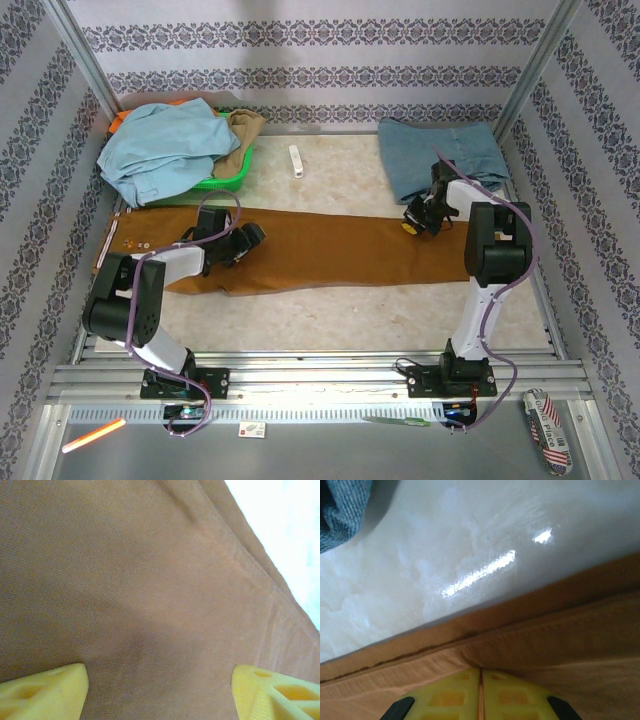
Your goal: Fold and stack the trousers
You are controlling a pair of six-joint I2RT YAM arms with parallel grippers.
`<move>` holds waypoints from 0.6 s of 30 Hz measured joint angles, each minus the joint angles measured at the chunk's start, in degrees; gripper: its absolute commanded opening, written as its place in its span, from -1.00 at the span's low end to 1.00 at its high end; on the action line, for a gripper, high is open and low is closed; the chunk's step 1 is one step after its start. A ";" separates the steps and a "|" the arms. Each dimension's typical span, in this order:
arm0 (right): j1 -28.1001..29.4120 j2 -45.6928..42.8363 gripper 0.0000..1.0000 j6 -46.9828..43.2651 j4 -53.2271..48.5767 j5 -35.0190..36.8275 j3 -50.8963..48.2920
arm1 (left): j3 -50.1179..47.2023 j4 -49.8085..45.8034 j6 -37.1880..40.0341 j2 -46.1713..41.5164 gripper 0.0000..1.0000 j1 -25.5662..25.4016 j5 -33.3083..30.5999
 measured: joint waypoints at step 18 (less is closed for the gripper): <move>23.37 -11.67 -0.65 1.73 6.34 0.46 -6.10 | 7.69 -12.83 3.52 -7.02 1.00 -4.11 -4.98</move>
